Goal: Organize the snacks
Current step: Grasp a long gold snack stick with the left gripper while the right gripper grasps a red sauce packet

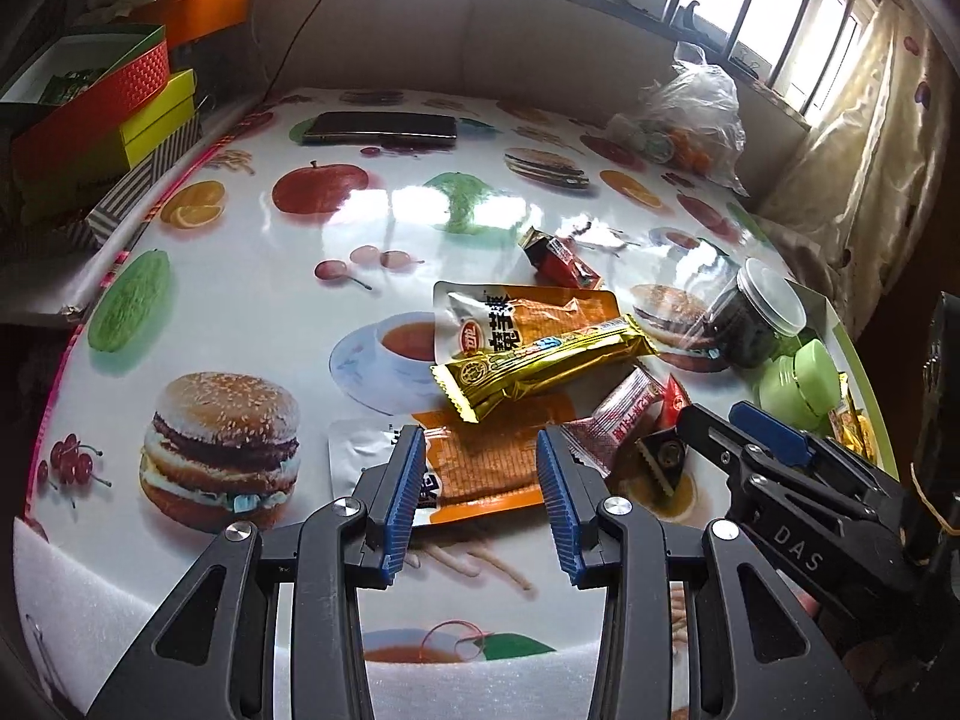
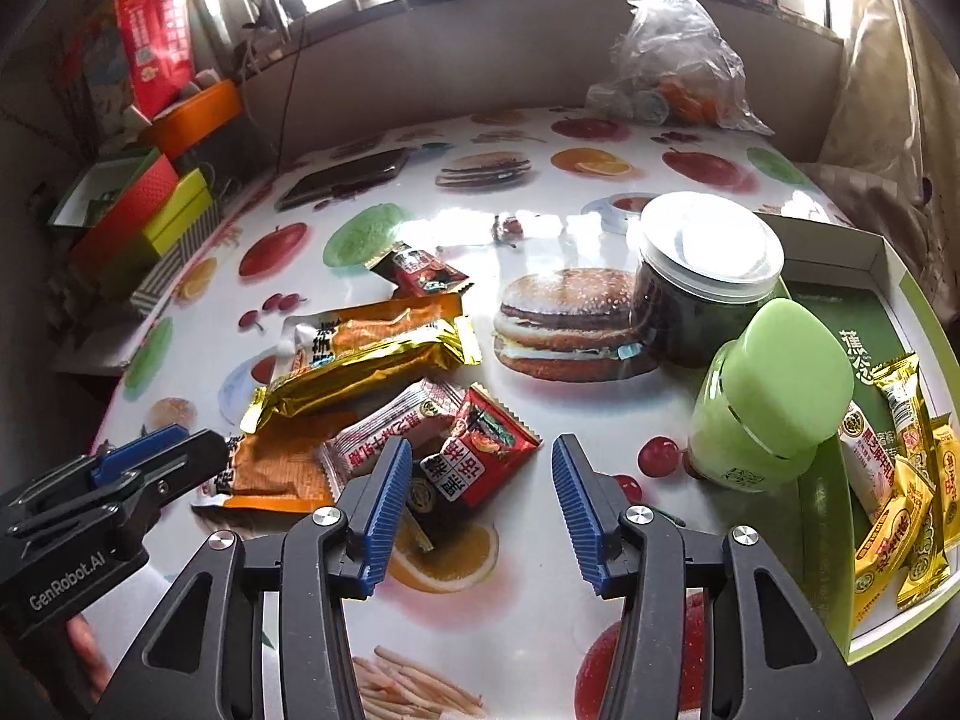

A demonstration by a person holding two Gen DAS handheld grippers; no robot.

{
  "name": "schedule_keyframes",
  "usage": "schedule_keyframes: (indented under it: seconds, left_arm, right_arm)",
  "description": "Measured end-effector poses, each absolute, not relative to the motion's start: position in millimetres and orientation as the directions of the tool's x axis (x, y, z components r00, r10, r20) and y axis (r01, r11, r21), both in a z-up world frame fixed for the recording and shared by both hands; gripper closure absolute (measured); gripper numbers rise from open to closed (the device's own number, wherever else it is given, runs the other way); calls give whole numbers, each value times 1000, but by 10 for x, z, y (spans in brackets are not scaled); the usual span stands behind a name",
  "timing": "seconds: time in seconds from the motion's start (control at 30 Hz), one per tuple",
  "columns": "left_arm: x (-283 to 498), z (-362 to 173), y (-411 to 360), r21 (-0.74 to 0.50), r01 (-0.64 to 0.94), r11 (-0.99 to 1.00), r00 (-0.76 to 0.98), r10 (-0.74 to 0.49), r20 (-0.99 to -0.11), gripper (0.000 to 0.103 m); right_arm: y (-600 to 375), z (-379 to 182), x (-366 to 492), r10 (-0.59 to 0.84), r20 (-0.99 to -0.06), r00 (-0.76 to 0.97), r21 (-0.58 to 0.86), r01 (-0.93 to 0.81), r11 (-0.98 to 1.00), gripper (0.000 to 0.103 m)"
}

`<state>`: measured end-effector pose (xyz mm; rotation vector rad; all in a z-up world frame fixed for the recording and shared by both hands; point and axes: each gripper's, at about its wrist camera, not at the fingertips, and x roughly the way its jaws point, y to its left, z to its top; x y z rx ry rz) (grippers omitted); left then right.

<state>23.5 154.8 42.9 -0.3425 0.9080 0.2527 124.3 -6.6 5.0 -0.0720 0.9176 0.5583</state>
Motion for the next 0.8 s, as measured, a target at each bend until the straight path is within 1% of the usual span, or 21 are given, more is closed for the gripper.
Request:
schedule_keyframes:
  seconds: [0.1,0.4,0.53,0.63,0.67,0.8]
  left_arm:
    - [244,409,1587,-185,-358,915,588,67,-806,63]
    - [325,374,1619,-188,-342,920,584,51,-810,63]
    - [368,366,1603,-185,-330,926,581,45,-813,63]
    - [400,371,1599,-181,-325,928,580,45,-813,63]
    - [407,374,1597,-180,-323,929,581,45,-813,63]
    - [421,380,1599,-182,-320,930,583,42,-811,63]
  right_arm:
    - [-34,-27,1324,410,-786,463,182,-460,869,54]
    - [-86,-32,1275,408,-784,468,191,-444,876,53]
    - [-119,-36,1224,382,-795,472,151,-456,877,52]
    - [-127,-15,1204,294,-807,513,46,-441,896,52]
    - [-147,-12,1205,285,-806,518,38,-436,899,52]
    - [-235,15,1229,342,-791,507,121,-419,900,52]
